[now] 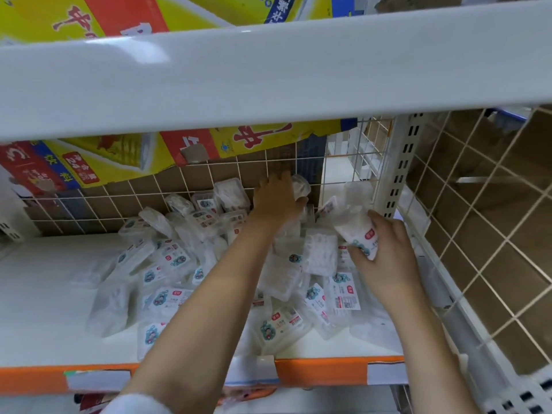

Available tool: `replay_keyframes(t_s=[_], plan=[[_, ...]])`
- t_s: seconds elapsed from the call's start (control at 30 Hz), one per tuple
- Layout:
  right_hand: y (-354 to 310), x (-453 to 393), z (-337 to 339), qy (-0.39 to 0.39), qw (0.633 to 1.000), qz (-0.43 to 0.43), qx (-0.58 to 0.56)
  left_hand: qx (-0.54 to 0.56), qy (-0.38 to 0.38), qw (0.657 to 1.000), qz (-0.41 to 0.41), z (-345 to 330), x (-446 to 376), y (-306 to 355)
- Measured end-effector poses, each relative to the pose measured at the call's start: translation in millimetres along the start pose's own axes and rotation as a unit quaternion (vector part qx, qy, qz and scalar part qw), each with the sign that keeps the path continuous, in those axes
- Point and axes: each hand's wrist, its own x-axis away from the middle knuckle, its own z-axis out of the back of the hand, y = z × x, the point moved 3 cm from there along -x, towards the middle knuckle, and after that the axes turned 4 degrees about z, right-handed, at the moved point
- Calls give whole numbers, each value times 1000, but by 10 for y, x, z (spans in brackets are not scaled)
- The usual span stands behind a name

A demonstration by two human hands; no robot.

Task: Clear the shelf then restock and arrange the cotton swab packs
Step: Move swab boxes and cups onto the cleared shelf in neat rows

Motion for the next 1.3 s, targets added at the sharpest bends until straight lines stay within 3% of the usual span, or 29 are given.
replay_keyframes(t_s=[0.3,0.53,0.77,0.97,1.3], plan=[[29,154,6,5,1000,-1,-22,-19,-16,1000,18,-138,-147,13],[-126,159,-142,0,999,10,-36,99,26,994,49,67,307,-146],[-461,179,-340,18,998,53,-34,169,195,965,53,372,1314,-515],[-1079,200,-586,30,994,92,-43,239,217,944,62,547,1829,-1132],[-2489,544,-1596,5,992,106,-70,207,197,953,102,967,2155,-2809]])
